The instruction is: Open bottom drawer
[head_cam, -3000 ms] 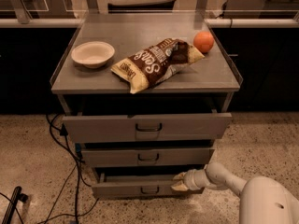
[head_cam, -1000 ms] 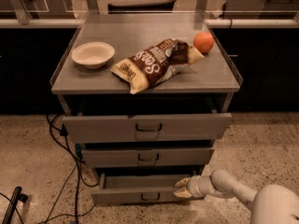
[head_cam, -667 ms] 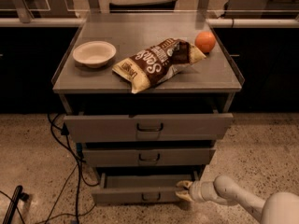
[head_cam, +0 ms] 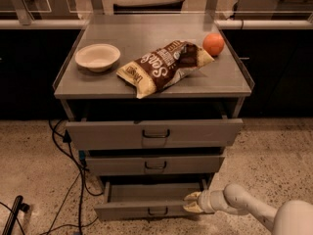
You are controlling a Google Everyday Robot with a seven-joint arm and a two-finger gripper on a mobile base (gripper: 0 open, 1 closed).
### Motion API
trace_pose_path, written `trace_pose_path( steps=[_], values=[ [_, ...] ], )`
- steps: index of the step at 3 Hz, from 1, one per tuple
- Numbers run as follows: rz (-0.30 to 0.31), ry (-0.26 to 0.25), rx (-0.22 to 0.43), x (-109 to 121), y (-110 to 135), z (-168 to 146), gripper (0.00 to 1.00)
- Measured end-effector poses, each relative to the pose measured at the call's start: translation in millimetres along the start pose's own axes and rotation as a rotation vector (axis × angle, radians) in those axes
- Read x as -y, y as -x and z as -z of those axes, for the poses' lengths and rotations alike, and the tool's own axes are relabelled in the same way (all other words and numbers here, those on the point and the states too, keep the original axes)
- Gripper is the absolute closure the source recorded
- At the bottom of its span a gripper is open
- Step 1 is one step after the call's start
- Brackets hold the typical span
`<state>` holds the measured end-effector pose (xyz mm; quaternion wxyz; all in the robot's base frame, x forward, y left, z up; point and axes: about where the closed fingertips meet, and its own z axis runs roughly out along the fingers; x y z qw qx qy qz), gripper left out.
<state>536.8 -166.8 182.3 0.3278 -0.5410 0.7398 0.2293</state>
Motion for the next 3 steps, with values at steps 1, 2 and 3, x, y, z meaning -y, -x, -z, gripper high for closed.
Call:
trace_pose_path(
  steps=[1, 2, 3],
  values=[
    [0.000, 0.000, 0.000, 0.0, 0.0, 0.0, 0.36],
    [0.000, 0.000, 0.000, 0.0, 0.0, -0.1, 0.11],
    [0.000, 0.000, 0.000, 0.0, 0.0, -0.1, 0.16]
  ],
)
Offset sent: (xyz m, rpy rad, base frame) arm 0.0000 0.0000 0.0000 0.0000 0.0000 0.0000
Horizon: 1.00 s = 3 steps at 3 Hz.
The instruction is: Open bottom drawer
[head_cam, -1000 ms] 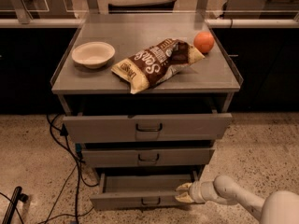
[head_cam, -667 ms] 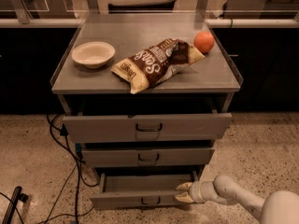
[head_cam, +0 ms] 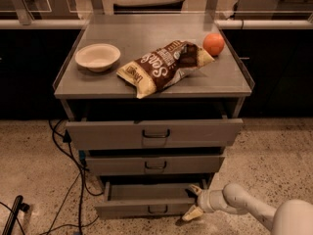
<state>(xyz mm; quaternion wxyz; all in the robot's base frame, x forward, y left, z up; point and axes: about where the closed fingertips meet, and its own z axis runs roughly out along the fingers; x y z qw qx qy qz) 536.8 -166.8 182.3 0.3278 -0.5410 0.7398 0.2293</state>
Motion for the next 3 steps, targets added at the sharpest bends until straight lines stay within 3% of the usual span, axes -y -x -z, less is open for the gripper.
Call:
trace_pose_path(
  steps=[1, 2, 3],
  values=[
    [0.000, 0.000, 0.000, 0, 0, 0, 0.39],
    [0.005, 0.004, 0.017, -22, -16, 6, 0.62],
    [0.006, 0.006, 0.019, -25, -13, 10, 0.86]
  ],
)
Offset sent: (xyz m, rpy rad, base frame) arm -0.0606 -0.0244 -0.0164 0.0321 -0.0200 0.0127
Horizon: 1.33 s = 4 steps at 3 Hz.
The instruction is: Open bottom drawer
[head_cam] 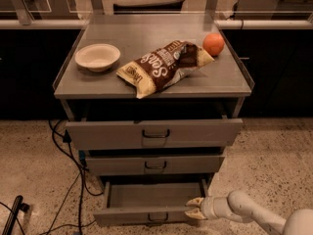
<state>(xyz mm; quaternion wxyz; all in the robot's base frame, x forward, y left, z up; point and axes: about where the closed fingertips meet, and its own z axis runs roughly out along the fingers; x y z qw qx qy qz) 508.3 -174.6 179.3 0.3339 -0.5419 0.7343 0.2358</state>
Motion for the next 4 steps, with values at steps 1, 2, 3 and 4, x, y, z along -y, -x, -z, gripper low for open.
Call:
trace_pose_path(
  steps=[1, 2, 3, 4],
  values=[
    [-0.002, 0.018, 0.014, -14, 2, -1, 1.00],
    [-0.001, 0.018, 0.014, -14, 3, 0, 1.00],
    [0.038, -0.015, 0.019, -36, -4, 5, 1.00],
    [0.038, -0.015, 0.019, -37, -2, 8, 1.00]
  ],
)
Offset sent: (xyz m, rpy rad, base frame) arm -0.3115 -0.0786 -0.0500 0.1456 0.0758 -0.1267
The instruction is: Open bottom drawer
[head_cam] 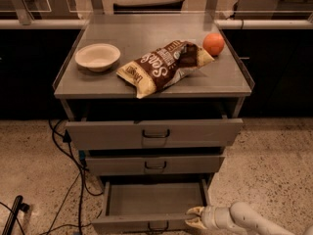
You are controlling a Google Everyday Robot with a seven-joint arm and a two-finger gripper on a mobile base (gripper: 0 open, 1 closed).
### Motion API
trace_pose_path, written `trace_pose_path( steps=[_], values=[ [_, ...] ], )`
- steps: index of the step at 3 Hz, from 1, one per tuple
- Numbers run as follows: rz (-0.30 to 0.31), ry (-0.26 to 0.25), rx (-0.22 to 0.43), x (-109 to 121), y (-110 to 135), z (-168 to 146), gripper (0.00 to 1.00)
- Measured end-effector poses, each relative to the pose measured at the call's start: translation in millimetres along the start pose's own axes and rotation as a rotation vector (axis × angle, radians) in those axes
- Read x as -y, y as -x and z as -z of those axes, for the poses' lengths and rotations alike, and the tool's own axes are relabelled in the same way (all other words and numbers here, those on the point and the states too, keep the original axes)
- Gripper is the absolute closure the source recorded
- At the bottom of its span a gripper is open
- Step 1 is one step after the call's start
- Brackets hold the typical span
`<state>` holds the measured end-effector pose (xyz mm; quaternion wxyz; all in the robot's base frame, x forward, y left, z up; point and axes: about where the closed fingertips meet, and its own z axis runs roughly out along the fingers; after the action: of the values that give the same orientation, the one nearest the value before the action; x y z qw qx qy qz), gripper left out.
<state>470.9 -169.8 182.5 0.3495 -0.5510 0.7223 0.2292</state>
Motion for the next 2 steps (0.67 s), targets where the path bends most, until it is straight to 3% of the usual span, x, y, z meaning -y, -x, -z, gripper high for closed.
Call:
trace_pose_path(
  steps=[2],
  values=[
    [0.000, 0.000, 0.000, 0.0, 0.0, -0.1, 0.57]
  ],
)
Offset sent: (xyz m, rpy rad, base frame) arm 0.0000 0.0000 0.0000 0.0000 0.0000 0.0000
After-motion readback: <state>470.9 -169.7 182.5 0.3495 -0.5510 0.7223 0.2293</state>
